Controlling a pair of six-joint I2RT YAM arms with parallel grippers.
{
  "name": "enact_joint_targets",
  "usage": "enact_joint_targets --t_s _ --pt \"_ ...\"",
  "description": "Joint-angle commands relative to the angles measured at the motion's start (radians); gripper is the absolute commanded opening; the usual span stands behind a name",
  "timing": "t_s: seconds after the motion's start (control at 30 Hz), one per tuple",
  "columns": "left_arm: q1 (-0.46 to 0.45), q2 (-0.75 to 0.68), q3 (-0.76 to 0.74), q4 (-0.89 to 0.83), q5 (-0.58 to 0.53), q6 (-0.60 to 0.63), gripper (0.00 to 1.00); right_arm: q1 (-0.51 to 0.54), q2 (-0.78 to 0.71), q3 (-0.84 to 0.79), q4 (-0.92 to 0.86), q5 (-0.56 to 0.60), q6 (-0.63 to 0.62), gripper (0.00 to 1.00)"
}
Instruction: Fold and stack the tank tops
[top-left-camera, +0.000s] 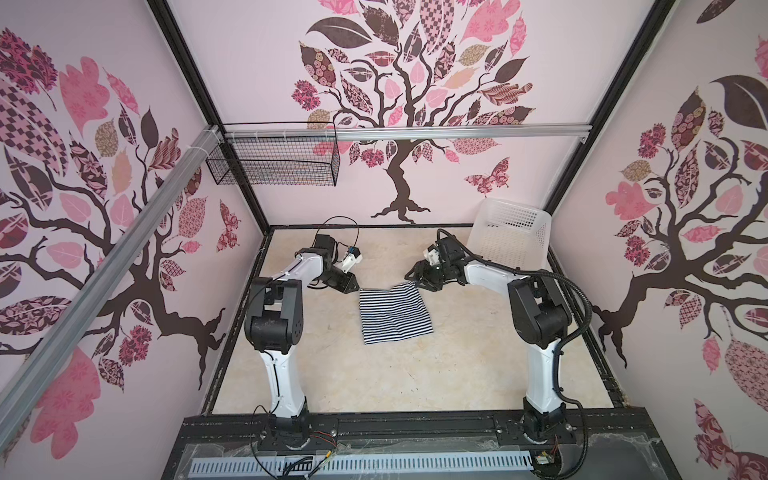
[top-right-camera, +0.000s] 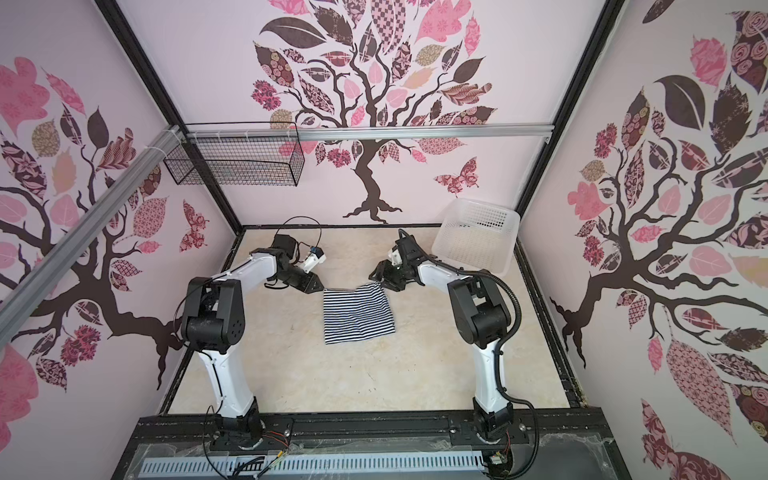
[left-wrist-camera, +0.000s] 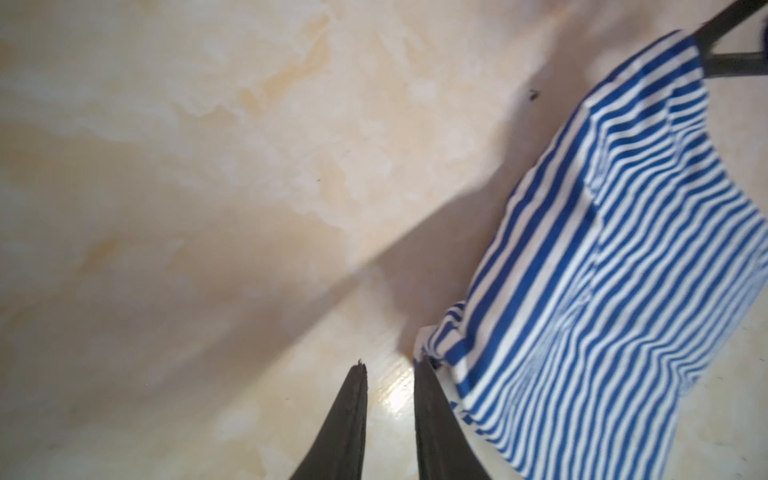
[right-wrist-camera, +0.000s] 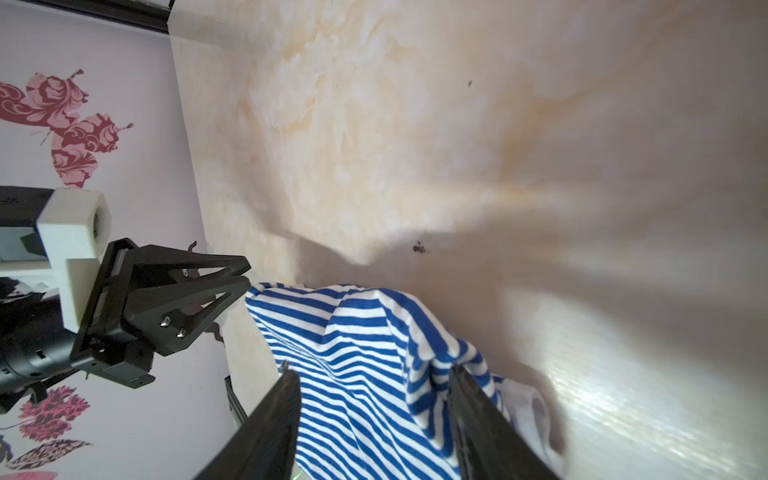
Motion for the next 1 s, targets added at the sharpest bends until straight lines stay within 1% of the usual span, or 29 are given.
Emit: enact_joint_targets --t_s 0.0,0.03,0.07,0.13,0.17,0.23,0.37,0.47,0.57,0.67,0.73,0.87,0.97 --pt "0.005 -0.137 -0.059 0.089 -0.109 -0.058 0.25 0.016 -0.125 -0.026 -0.058 0.106 -0.045 0.58" --pt "0.005 -0.174 -0.074 0.078 -0.075 -0.057 0.26 0.027 -0.149 -0.042 -0.050 0.118 -0.055 0.53" --pt "0.003 -0.204 -0.093 0.070 -0.035 -0.056 0.26 0.040 -0.162 -0.053 -0.046 0.131 -0.057 0.45" --pt "-0.019 -0.243 -0.111 0.044 0.003 -0.048 0.25 0.062 -0.161 -0.060 -0.035 0.134 -0.054 0.24" --pt "-0.036 -0.254 -0.115 0.026 0.011 -0.040 0.25 0.070 -0.149 -0.055 -0.036 0.129 -0.052 0.15" --pt "-0.068 -0.261 -0.128 0.008 0.043 -0.023 0.25 0.079 -0.126 -0.058 -0.019 0.118 -0.039 0.06" --pt "-0.134 -0.205 -0.140 0.022 0.032 -0.018 0.24 0.083 -0.053 -0.039 0.010 0.089 -0.022 0.03" --pt "-0.141 -0.128 -0.107 0.021 0.024 -0.031 0.23 0.080 0.009 0.001 0.002 0.083 -0.022 0.02" --pt "-0.140 -0.048 -0.070 0.023 -0.037 -0.029 0.22 0.063 0.050 0.015 -0.001 0.101 -0.018 0.02" --pt "-0.130 0.018 -0.040 0.036 -0.121 -0.031 0.21 0.028 0.082 0.010 -0.018 0.136 0.002 0.03" --pt "-0.123 0.045 -0.025 0.036 -0.142 -0.038 0.21 0.004 0.105 0.013 -0.023 0.141 -0.001 0.04" --pt "-0.123 0.078 -0.007 0.038 -0.193 -0.047 0.21 -0.015 0.139 0.025 -0.041 0.130 -0.013 0.05" --pt "-0.121 0.090 0.020 0.017 -0.249 -0.065 0.21 -0.013 0.119 -0.003 -0.020 0.084 -0.004 0.05"
